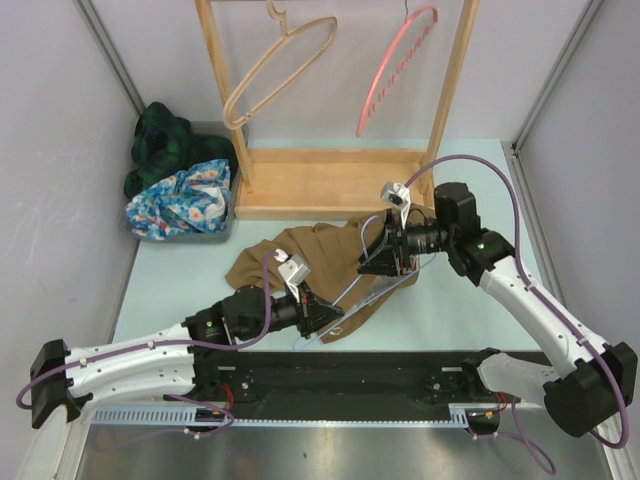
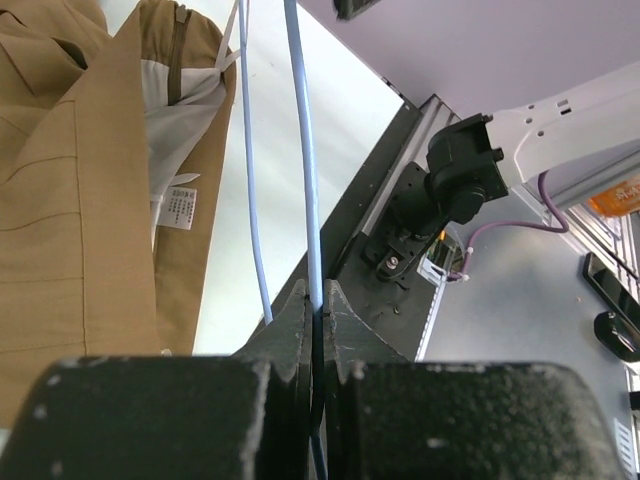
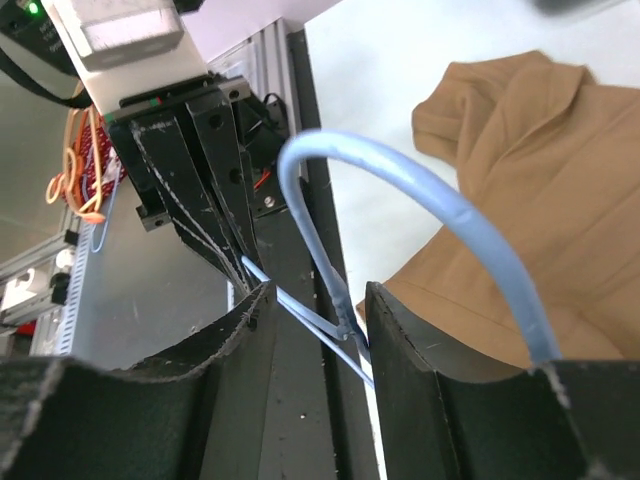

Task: Place the skirt on the hanger
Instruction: Place skirt on hanger

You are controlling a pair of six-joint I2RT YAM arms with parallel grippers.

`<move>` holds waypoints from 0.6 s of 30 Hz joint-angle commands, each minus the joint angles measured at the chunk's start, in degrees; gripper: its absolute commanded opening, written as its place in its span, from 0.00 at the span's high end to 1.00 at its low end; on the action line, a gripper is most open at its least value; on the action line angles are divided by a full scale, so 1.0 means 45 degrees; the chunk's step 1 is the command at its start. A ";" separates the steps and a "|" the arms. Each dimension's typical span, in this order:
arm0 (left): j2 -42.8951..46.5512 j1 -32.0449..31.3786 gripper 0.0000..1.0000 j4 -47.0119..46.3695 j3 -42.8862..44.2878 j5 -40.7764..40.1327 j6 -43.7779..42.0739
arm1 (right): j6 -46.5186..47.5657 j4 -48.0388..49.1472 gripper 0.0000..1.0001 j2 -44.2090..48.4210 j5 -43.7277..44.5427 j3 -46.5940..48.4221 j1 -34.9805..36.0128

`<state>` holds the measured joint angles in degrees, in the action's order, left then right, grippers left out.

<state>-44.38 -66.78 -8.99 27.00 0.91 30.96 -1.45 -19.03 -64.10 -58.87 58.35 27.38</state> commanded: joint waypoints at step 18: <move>0.0038 0.0231 1.00 -0.0268 0.0970 -0.0182 -0.0122 | -0.0398 0.2098 1.00 -0.1245 0.0228 -0.1266 -0.0087</move>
<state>-44.62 -65.93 -5.15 27.03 0.51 30.98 -2.00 -12.08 -68.90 -60.90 53.41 26.76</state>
